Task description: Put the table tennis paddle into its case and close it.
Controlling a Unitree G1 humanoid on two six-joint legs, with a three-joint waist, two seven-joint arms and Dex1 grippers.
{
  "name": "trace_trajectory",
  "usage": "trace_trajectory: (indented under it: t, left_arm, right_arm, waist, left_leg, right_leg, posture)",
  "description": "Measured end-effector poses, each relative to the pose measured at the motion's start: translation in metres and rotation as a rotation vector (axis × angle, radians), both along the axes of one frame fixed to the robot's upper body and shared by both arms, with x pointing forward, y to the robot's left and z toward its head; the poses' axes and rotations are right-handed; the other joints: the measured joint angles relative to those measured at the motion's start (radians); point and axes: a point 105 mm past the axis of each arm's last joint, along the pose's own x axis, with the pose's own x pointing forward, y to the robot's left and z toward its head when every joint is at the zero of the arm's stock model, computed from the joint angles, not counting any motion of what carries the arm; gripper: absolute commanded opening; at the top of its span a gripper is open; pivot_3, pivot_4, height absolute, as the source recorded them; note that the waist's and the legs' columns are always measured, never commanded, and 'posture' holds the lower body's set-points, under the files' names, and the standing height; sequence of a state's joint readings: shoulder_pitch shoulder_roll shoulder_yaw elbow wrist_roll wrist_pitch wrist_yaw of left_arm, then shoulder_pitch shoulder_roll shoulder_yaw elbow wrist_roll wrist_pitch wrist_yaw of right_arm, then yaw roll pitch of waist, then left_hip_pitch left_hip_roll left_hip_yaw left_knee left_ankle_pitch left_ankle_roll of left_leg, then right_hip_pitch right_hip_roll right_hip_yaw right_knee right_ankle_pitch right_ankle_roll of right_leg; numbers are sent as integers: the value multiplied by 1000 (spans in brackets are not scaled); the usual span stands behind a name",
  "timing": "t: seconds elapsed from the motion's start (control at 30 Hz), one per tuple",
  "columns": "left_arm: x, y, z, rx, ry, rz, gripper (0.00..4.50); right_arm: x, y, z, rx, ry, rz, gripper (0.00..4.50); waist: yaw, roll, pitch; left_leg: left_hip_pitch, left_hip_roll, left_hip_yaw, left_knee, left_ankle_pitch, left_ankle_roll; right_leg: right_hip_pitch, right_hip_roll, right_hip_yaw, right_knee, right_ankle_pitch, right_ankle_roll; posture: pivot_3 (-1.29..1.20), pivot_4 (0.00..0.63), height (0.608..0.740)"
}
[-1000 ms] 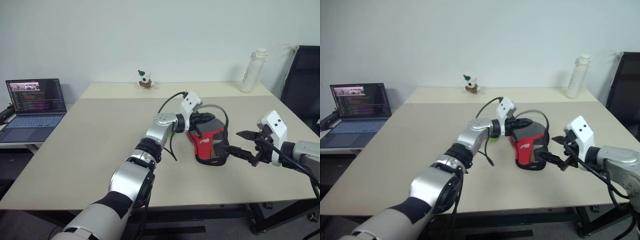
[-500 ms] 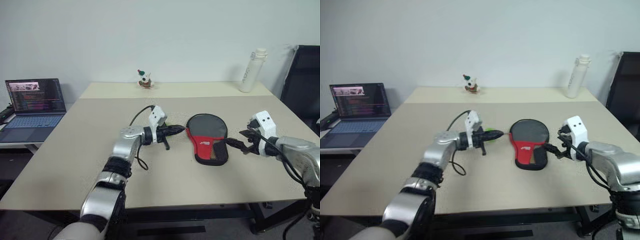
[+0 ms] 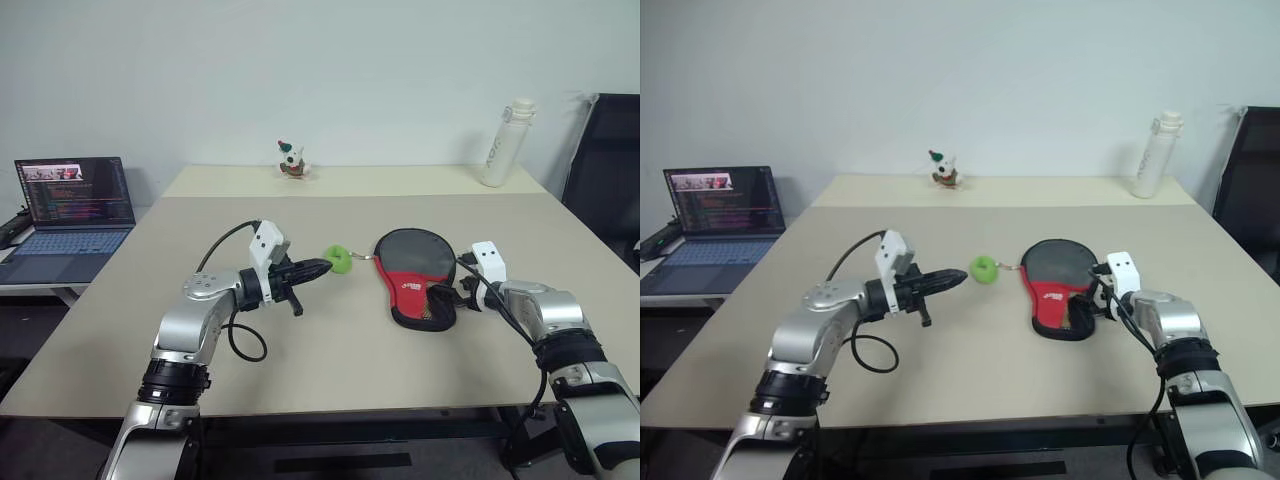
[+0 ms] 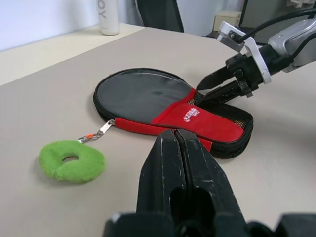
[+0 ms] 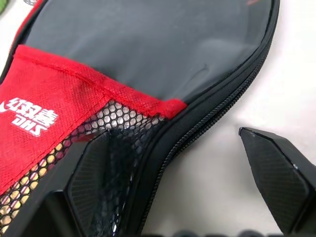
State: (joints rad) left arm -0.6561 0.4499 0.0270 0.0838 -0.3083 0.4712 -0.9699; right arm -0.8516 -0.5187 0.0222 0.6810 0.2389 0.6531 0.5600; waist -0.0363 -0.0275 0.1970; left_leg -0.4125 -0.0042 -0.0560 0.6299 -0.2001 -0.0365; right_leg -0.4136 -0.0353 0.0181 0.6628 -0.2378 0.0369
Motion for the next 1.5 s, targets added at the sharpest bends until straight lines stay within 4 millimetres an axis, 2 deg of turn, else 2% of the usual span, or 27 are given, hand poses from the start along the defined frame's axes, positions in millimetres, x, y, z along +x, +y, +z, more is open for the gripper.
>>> trace_trajectory:
  t: [0.1,0.2,0.5,0.6,0.77,1.03,1.3,1.5]
  left_arm:
    - [0,2,1,6,-4,9,32]
    - [1,5,2,14,-7,21,0]
    - [-1,12,-1,37,3,39,0]
    - [-6,16,-1,41,15,20,0]
    - [-21,24,-12,55,84,-47,0]
    - [-33,26,-11,78,109,-117,0]
    - [-45,21,-20,78,155,-188,0]
    - [-59,22,-28,114,190,-257,0]
  right_arm:
    - [1,6,-5,17,31,28,4500]
    - [-1,12,-7,25,47,65,3887]
    - [-6,45,-14,72,89,174,832]
    - [-7,50,-16,97,101,181,10]
    - [-8,63,-14,145,130,215,10]
    - [-21,93,-13,203,189,315,10]
    - [-58,128,-18,268,242,426,10]
    - [-96,141,-23,292,290,482,10]
  waist:
    - [-8,0,0]
    - [-12,-1,0]
    - [-26,-3,-2]
    - [-29,-3,-2]
    - [-36,-3,-2]
    - [-53,-3,-2]
    - [-52,-3,-2]
    - [-45,-3,-2]
  left_leg:
    - [8,0,0,-1,0,0]
    - [11,1,1,-2,0,0]
    - [13,5,2,-2,0,0]
    - [14,8,4,-2,0,0]
    - [14,16,5,-3,-1,-1]
    - [15,19,5,-7,-2,-1]
    - [14,19,5,-9,-2,-1]
    - [12,19,4,-9,-2,-1]
  right_leg:
    - [7,0,0,0,-1,1]
    - [9,1,1,0,-3,4]
    - [9,4,3,1,-3,4]
    - [9,7,4,0,-2,2]
    - [8,15,5,0,-1,-1]
    - [6,18,5,0,-4,-7]
    - [3,18,5,1,-4,-7]
    - [3,18,4,0,-5,-9]
  posture:
    - [0,150,740]
    - [0,150,740]
    - [0,150,740]
    - [0,150,740]
    - [0,150,740]
    - [0,150,740]
    - [0,150,740]
    - [0,150,740]
